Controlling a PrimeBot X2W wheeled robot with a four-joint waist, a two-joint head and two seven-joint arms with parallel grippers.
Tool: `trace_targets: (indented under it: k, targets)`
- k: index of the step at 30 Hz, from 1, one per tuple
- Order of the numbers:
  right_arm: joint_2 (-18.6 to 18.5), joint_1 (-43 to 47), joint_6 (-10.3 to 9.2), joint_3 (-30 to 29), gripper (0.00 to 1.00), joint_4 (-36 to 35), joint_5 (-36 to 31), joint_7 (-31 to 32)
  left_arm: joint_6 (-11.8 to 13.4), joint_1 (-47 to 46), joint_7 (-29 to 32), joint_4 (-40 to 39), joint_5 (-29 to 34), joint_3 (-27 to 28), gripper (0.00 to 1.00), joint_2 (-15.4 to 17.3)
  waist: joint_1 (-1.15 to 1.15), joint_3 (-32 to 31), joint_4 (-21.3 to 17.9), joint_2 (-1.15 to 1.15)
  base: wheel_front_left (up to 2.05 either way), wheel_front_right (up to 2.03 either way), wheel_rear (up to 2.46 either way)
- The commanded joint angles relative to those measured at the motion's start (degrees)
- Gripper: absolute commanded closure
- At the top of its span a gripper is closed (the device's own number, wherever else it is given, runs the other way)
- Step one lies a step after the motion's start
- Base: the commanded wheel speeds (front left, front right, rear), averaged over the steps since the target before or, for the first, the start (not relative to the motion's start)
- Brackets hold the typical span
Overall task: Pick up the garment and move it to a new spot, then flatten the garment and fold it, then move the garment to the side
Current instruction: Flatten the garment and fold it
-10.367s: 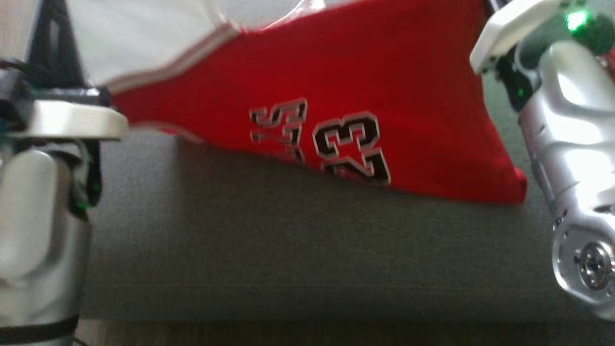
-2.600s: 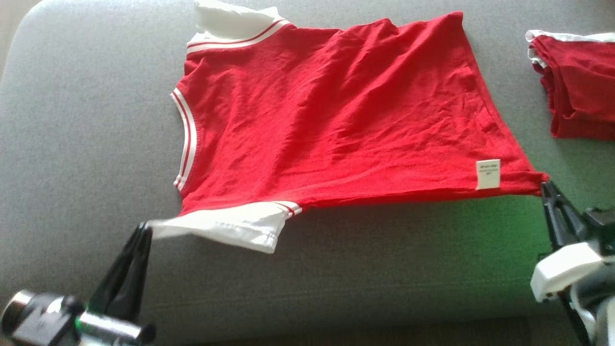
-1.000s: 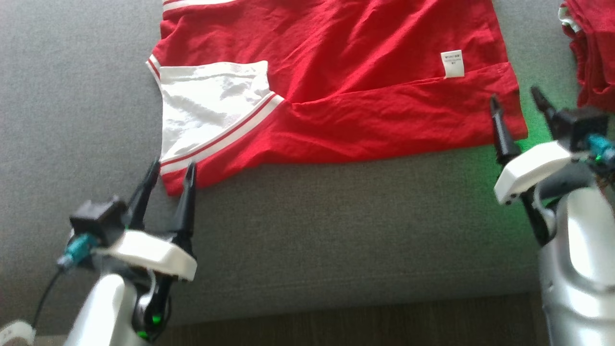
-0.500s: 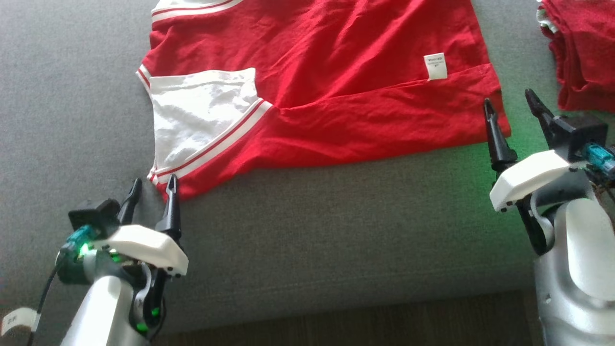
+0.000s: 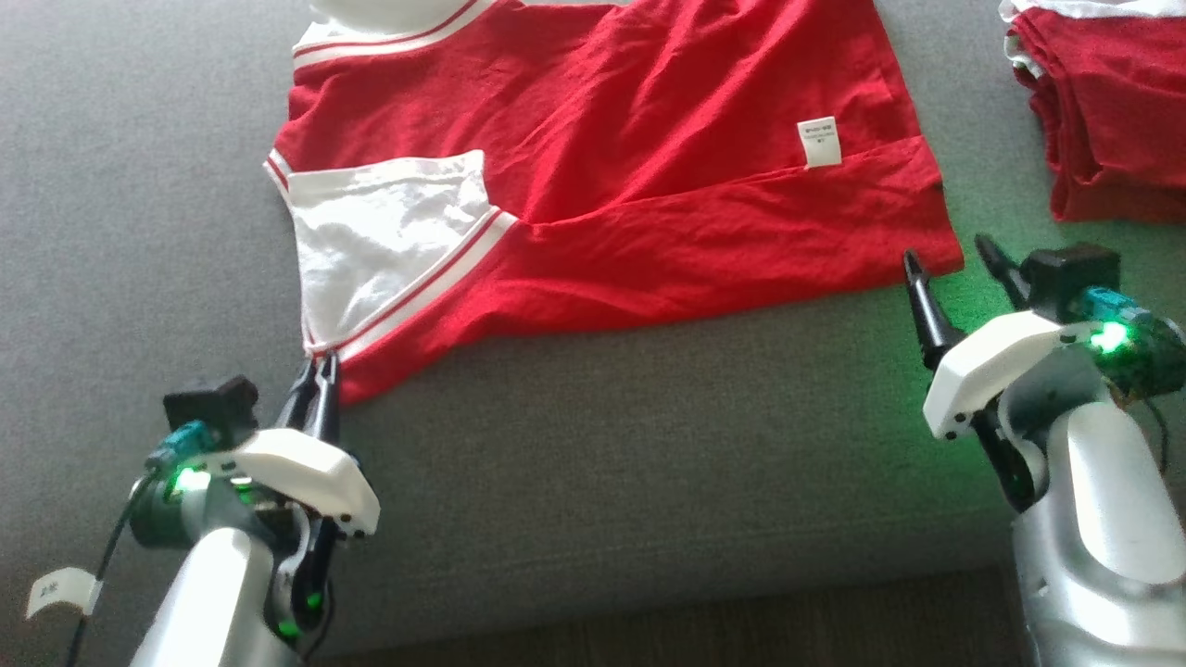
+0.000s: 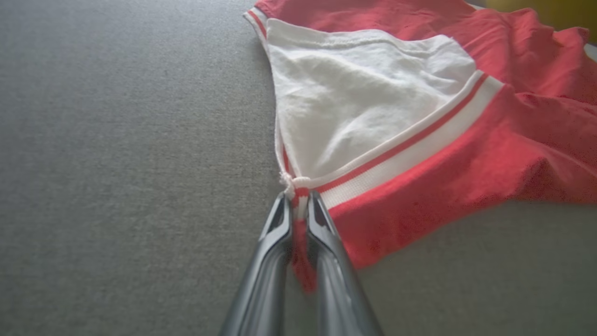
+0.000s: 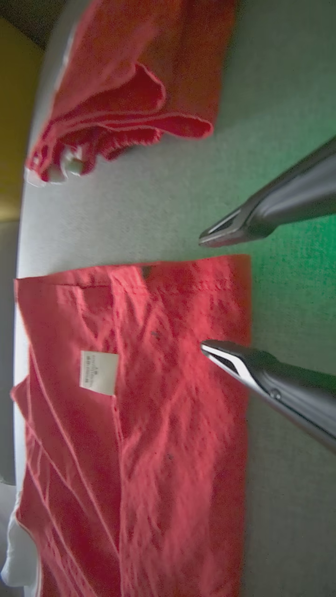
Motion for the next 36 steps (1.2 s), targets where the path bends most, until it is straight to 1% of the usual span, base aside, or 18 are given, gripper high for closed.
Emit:
trace_targets:
  k: [1, 2, 4, 7, 8, 11, 13, 20, 21, 22, 23, 24, 27, 29, 34, 36]
  targets:
    - [0.63, -1.07, -0.02, 1.19, 0.0, -1.29, 0.64, 0.31, -0.14, 0.77, 0.11, -1.39, -0.31, 1.24, 1.0, 0.87, 0.0, -0.27, 0.21, 0.0, 0.0, 0.0, 0.0]
    - [0.63, -1.32, -0.02, 1.21, 0.02, -0.42, 0.96, 0.78, -0.16, 1.03, -0.02, -2.24, -0.28, 1.23, 1.0, 1.06, 0.0, -0.48, 0.32, 0.0, 0.0, 0.0, 0.0]
    - [0.64, -2.03, -0.02, 1.1, 0.1, 1.47, 1.88, 1.43, -0.15, 1.71, -0.11, -4.08, -0.33, 1.37, 1.0, 1.6, 0.0, -0.83, 0.49, 0.0, 0.0, 0.0, 0.0]
    - [0.64, -3.46, -0.02, 0.86, 0.14, 4.91, 2.65, 2.08, 0.38, 2.68, 0.38, -6.9, -0.16, 1.67, 1.0, 2.61, 0.0, -1.24, 0.81, 0.0, 0.0, 0.0, 0.0]
    - [0.64, -3.99, -0.02, 0.65, 0.13, 6.15, 2.44, 2.28, 0.53, 2.9, 0.7, -7.71, -0.13, 1.75, 1.0, 2.93, 0.0, -1.31, 0.94, 0.0, 0.0, 0.0, 0.0]
    - [0.65, -5.88, -0.02, -0.55, 0.03, 9.77, 1.5, 2.27, 1.13, 3.24, 1.84, -10.04, 0.22, 1.65, 1.0, 3.59, 0.0, -1.37, 1.37, 0.0, 0.0, 0.0, 0.0]
    - [0.65, -7.09, -0.02, -1.26, 0.0, 11.82, 0.72, 1.83, 1.27, 3.15, 2.46, -10.97, 0.42, 1.44, 1.0, 3.93, 0.0, -1.3, 1.64, 0.0, 0.0, 0.0, 0.0]
    - [0.65, -9.91, -0.02, -4.59, 0.0, 16.17, -3.52, 0.72, 1.06, 2.27, 2.79, -11.59, 0.48, 0.96, 1.0, 4.43, 0.0, -0.76, 2.18, 0.0, 0.0, 0.0, 0.0]
    - [0.65, -10.23, -0.02, -4.59, 0.11, 16.87, -3.53, 0.88, 1.04, 2.2, 2.8, -11.54, 0.43, 0.91, 1.0, 4.46, 0.0, -0.72, 2.2, 0.0, 0.0, 0.0, 0.0]
    - [0.65, -10.53, -0.02, -4.44, 0.57, 17.61, -3.45, 1.1, 0.99, 2.13, 2.78, -11.41, 0.34, 0.9, 1.0, 4.49, 0.0, -0.72, 2.21, 0.0, 0.0, 0.0, 0.0]
    - [0.65, -10.75, -0.02, -4.28, 0.86, 18.33, -3.26, 1.23, 0.95, 2.06, 2.75, -11.27, 0.28, 0.86, 1.0, 4.5, 0.0, -0.75, 2.24, 0.0, 0.0, 0.0, 0.0]
    - [0.65, -10.82, -0.02, -4.17, 1.0, 19.02, -3.2, 1.46, 0.93, 2.01, 2.74, -11.17, 0.22, 0.81, 1.0, 4.49, 0.0, -0.79, 2.29, 0.0, 0.0, 0.0, 0.0]
    - [0.65, -10.52, -0.02, -3.55, 1.0, 20.9, -2.4, 2.94, 0.85, 1.92, 2.63, -11.08, 0.03, 0.73, 1.0, 4.55, 0.0, -1.08, 2.4, 0.0, 0.0, 0.0, 0.0]
    - [0.65, -10.06, -0.02, -3.43, 1.0, 20.92, -2.25, 3.26, 0.75, 2.12, 2.64, -11.25, -0.12, 0.7, 1.0, 4.74, 0.0, -1.35, 2.41, 0.0, 0.0, 0.0, 0.0]
    - [0.6, -8.42, -0.02, -2.44, 1.0, 19.09, -1.43, 2.76, 1.26, 4.02, 3.42, -13.17, -0.01, 0.97, 1.0, 6.0, 0.0, -2.08, 2.34, 0.0, 0.0, 0.0, 0.0]
    - [-0.32, -6.88, -0.02, -1.56, 1.0, 17.47, -0.83, 2.66, 1.55, 5.49, 4.02, -14.93, 0.01, 1.27, 1.0, 6.96, 0.0, -2.5, 2.41, 0.0, 0.0, 0.0, 0.0]
